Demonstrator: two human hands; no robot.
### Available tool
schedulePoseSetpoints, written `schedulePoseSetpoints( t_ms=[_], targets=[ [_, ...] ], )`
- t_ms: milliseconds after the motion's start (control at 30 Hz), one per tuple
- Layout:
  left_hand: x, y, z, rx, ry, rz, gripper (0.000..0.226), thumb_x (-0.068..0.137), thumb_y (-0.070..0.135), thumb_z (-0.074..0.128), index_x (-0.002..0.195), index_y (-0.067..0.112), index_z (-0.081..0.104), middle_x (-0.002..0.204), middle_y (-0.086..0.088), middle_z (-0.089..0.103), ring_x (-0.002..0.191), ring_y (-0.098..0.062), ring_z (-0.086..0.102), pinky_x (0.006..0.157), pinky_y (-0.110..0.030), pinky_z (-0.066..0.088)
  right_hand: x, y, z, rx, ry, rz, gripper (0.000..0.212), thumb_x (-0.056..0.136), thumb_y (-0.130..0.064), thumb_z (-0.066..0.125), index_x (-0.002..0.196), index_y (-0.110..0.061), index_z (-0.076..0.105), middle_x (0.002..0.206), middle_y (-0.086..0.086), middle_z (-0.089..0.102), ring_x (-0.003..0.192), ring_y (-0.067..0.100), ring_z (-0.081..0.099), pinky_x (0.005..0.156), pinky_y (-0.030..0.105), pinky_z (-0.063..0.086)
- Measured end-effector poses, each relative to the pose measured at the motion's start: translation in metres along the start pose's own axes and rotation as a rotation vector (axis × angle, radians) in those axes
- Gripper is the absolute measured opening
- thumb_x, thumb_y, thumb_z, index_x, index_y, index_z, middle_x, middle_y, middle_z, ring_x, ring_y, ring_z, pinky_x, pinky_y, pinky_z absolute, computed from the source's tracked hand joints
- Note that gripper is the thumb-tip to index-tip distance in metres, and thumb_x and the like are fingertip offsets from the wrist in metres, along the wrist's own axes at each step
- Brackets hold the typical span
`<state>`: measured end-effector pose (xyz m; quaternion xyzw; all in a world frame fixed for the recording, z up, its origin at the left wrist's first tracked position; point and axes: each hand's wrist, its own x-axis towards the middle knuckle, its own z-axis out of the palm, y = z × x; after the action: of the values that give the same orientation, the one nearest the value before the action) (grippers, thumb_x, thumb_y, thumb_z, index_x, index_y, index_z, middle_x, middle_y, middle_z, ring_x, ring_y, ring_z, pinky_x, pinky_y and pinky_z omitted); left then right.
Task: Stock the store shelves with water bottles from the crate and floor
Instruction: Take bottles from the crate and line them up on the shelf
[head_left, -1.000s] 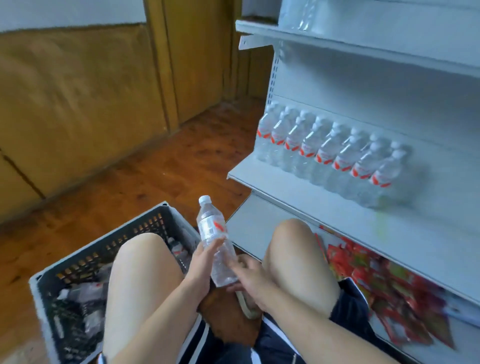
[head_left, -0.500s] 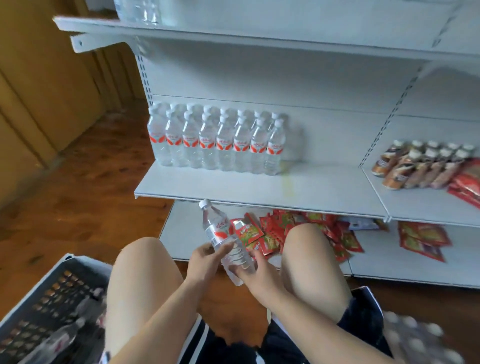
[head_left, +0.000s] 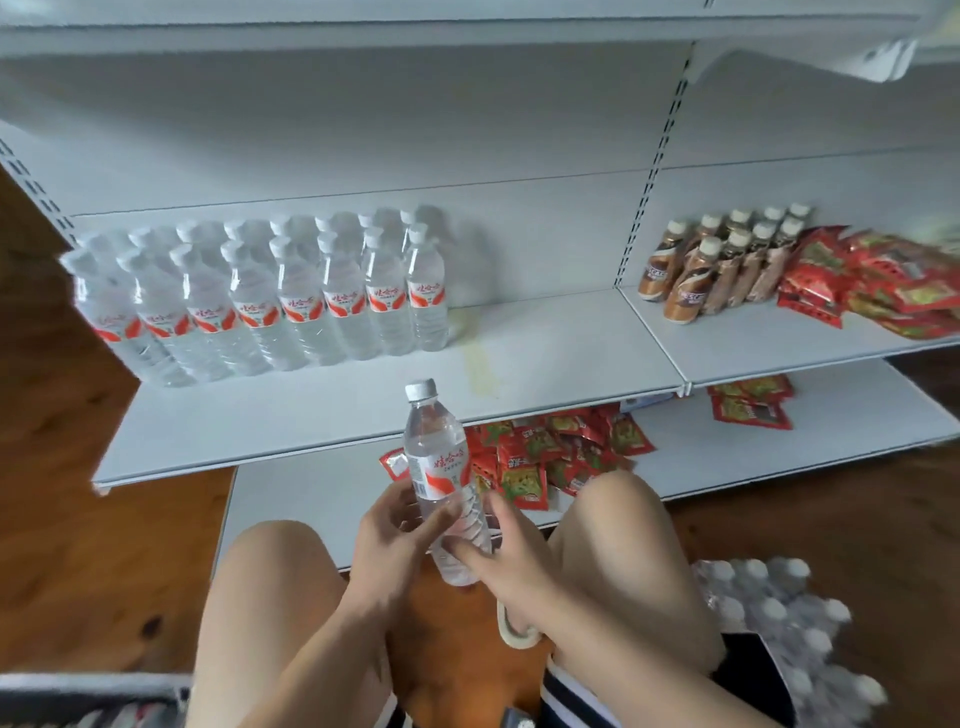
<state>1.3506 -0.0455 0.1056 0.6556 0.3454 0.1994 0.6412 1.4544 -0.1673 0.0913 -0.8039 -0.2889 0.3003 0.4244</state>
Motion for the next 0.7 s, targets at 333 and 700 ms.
schedulePoseSetpoints(
  t_ms=[333, 700],
  targets=[
    [0.127, 0.060, 0.015, 0.250, -0.254, 0.246, 0.054, 0.085, 0.015, 0.081, 0.134, 0.027, 0.061, 0.121, 0.013, 0.072, 0.113, -0.008, 0.068, 0.103, -0.040, 0.052, 0.119, -0.028, -0.055, 0.016, 0.108, -0.112, 0.058, 0.077, -0.042, 0.084, 0.125, -0.030, 0.054, 0.116, -0.016, 0.067, 0.102, -0.001, 0.064, 0.085, 0.022, 0.055],
    [0.241, 0.014, 0.002, 0.487, 0.017, 0.048, 0.040, 0.100, 0.027, 0.061, 0.140, 0.028, 0.054, 0.140, 0.010, 0.057, 0.132, -0.014, 0.051, 0.106, -0.027, 0.038, 0.303, -0.030, -0.074, -0.149, 0.283, -0.181, 0.061, 0.079, -0.028, 0.085, 0.129, -0.013, 0.054, 0.127, 0.006, 0.065, 0.116, 0.024, 0.061, 0.097, 0.033, 0.049]
  ],
)
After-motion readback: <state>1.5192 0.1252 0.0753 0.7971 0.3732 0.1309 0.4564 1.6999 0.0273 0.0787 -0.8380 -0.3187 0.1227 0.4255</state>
